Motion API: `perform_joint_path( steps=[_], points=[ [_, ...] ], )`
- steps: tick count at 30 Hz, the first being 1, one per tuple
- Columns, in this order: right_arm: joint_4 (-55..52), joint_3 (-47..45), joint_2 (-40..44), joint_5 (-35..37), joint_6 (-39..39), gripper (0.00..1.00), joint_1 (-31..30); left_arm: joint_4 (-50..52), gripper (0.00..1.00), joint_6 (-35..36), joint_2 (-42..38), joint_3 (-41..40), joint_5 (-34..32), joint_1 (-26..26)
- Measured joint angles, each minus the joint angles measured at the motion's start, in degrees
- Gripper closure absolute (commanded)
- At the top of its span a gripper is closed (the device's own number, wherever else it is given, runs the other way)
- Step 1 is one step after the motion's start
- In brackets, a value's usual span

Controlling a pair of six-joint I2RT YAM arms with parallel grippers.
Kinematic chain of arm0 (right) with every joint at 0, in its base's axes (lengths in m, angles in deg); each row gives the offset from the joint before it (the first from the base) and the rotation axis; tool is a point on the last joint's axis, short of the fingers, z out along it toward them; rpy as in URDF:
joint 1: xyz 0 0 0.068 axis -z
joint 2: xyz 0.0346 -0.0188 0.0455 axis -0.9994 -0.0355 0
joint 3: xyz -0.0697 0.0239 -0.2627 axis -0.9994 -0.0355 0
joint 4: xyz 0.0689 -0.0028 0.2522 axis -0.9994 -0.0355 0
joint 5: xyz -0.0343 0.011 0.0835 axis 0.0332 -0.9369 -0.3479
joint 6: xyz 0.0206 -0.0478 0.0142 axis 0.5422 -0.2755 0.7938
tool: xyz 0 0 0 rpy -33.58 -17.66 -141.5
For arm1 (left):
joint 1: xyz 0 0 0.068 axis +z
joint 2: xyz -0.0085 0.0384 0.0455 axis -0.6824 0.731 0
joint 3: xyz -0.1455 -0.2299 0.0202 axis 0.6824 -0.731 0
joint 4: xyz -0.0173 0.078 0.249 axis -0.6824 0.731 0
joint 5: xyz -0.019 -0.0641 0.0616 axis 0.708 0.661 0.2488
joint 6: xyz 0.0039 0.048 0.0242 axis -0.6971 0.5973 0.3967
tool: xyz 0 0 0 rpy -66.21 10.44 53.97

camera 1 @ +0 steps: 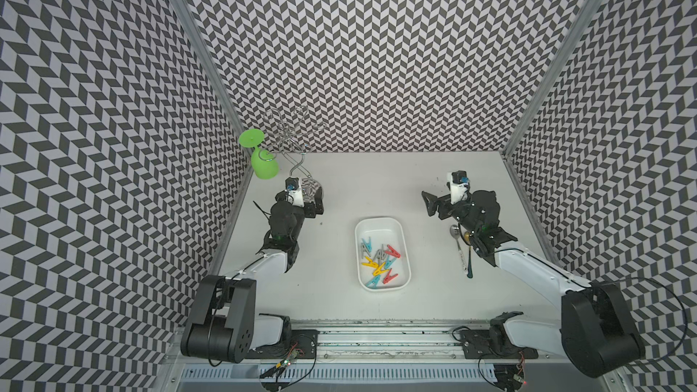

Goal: Take the clothespins out of the storage box
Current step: Adjust the storage box at the center of the board.

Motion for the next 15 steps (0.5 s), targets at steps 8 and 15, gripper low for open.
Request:
perform_joint_path(
  steps=[8,15],
  points=[
    [-19.82,2.03,0.13,4.09,4.87,0.01,-13.86,14.49,0.00,-4.59,-0.87,8.26,2.51,-0.09],
    [-30.45,8.11,-3.34,5.40,8.41,0.01,-20.04,20.31,0.00,-5.70,-0.42,10.82,8.61,-1.40]
  ],
)
